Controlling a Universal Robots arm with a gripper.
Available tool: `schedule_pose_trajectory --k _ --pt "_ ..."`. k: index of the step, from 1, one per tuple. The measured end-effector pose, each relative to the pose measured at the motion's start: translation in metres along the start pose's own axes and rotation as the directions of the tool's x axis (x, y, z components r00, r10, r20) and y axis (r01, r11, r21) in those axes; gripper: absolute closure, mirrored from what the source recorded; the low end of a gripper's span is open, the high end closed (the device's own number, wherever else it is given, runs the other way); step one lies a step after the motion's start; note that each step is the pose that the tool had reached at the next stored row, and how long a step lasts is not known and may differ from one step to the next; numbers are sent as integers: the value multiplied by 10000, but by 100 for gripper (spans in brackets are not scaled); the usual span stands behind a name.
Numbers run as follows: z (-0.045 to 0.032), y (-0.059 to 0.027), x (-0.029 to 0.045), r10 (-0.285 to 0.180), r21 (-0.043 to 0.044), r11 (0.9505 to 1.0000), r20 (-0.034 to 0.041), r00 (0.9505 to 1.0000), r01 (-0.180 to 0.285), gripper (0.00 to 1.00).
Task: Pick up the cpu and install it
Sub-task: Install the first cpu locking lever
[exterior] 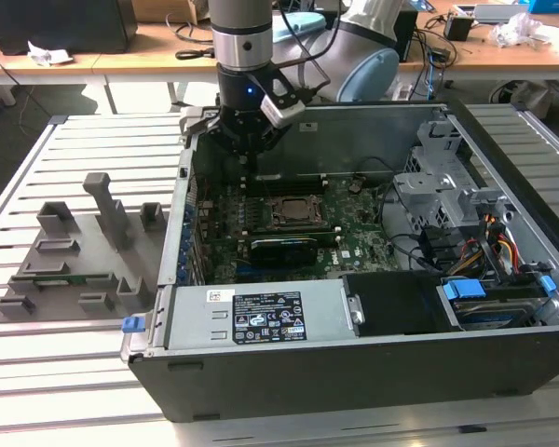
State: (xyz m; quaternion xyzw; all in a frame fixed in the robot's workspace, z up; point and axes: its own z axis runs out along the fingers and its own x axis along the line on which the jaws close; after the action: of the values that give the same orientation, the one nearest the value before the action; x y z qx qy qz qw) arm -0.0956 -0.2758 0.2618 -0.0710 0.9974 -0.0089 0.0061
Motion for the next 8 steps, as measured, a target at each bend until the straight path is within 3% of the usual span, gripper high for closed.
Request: schedule_pose_trajectory --k 8 --pt "1 -6 -34 71 4 10000 -1 10000 -71 89"
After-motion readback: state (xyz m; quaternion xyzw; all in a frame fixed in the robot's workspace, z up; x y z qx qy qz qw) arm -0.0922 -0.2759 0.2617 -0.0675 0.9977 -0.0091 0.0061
